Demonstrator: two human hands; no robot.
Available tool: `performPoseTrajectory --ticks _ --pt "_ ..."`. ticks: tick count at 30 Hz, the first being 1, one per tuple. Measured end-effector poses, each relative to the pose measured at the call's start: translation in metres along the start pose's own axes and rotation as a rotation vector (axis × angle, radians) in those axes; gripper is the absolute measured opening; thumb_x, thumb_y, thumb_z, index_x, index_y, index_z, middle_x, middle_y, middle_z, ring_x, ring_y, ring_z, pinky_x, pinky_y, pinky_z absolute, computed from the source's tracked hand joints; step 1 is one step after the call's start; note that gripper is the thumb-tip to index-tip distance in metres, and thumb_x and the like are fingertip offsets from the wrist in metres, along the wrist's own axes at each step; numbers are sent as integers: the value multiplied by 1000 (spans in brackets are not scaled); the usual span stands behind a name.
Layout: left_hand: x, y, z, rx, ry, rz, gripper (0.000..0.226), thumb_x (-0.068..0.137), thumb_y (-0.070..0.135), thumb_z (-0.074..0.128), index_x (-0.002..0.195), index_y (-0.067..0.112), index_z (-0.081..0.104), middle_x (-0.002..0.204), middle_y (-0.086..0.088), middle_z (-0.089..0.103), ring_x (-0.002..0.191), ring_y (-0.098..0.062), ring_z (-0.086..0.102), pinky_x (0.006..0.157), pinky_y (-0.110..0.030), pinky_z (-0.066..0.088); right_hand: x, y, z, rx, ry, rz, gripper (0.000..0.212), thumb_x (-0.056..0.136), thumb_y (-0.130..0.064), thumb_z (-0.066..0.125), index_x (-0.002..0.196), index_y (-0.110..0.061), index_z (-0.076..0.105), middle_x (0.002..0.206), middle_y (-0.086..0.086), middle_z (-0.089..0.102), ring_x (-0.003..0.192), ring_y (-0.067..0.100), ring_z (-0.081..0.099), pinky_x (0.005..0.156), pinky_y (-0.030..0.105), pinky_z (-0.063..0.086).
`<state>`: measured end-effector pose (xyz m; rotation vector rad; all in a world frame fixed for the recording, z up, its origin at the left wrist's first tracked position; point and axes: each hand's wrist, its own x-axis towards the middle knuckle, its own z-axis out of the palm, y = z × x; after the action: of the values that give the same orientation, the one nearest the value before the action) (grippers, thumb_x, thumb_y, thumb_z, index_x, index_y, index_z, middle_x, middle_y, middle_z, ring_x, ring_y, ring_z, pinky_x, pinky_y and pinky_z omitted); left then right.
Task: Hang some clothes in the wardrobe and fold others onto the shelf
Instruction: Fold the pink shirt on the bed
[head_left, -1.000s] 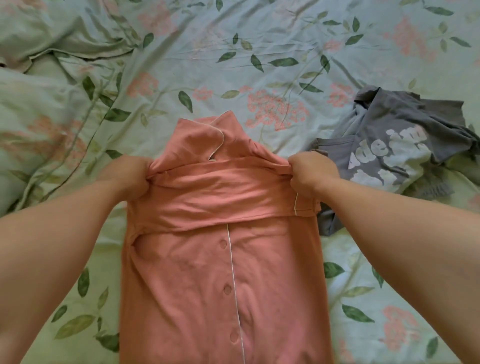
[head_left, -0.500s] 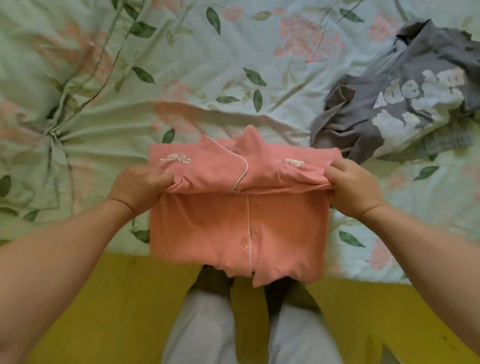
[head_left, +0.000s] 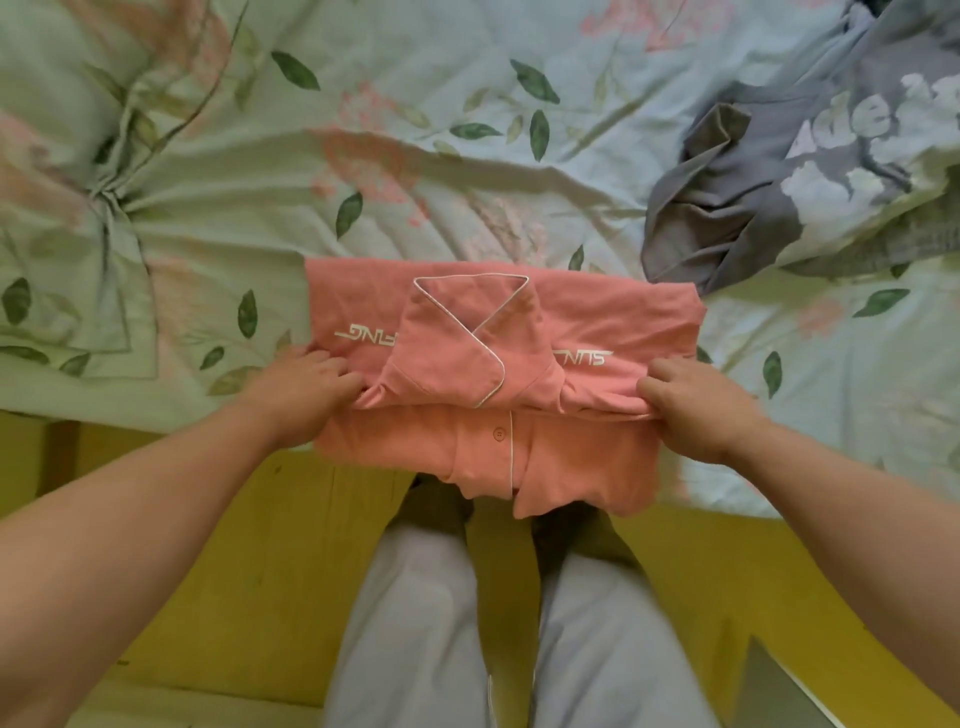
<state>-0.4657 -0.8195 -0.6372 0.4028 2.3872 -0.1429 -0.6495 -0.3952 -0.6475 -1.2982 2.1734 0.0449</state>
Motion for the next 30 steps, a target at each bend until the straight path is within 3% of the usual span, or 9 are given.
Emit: performPoseTrajectory --ticks 3,5,7,10,13,18,23,27,30 --pt "9 -3 -25 -74 -226 -105 26 83 36 57 108 29 58 110 6 59 101 -20 61 75 -30 42 12 1 -18 5 -110 37 33 70 -46 53 92 -22 62 93 1 54 83 26 56 65 32 38" --pt "20 -12 -37 -181 -54 -247 30 83 48 59 102 25 61 106 0 62 88 -27 65 65 -30 46 27 3 -33 44 109 6 41 74 -46 45 91 -15 66 90 7 59 79 31 57 66 35 45" --pt "35 -23 -48 -337 227 -416 24 87 33 62 104 16 58 111 -10 59 82 -36 64 63 -38 48 51 12 -47 -16 331 105 38 81 -39 49 99 -9 64 95 15 60 82 36 56 70 41 47" --pt "61 -42 -65 -347 336 -512 37 83 23 58 118 12 55 124 -14 52 107 -38 52 81 -48 46 83 19 -69 -77 146 419 48 82 -29 59 129 -17 51 121 14 55 110 37 50 88 45 40" --pt "86 -51 -77 -229 150 -459 31 80 25 56 111 20 56 110 -8 59 109 -33 52 90 -44 39 104 20 -83 -51 -128 521 40 78 -20 56 117 -19 51 115 13 59 109 36 51 85 43 37" --pt "109 -63 -97 -422 -391 -428 19 66 17 65 85 15 67 74 -4 67 68 -27 67 65 -38 60 119 19 -112 -179 -486 393 24 82 -20 55 101 -13 68 92 7 64 80 29 58 70 30 47" --pt "122 -94 -128 -342 -664 -406 50 48 11 49 91 6 75 76 -12 75 66 -30 73 59 -37 62 140 24 -165 -294 -543 394 11 89 -15 53 79 -10 52 70 4 49 61 21 51 66 31 44" --pt "138 -134 -163 -346 -380 -555 42 56 14 54 93 4 71 75 -14 74 60 -29 71 62 -41 62 168 50 -196 -302 -285 474 6 85 -11 52 89 -14 55 76 2 44 83 31 51 70 37 44" --pt "153 -157 -190 -212 -59 -611 30 77 14 63 105 8 68 104 -16 69 88 -33 68 75 -38 57 190 72 -209 -330 -74 531 20 88 -10 52 104 -13 64 98 10 60 97 35 59 76 37 41"
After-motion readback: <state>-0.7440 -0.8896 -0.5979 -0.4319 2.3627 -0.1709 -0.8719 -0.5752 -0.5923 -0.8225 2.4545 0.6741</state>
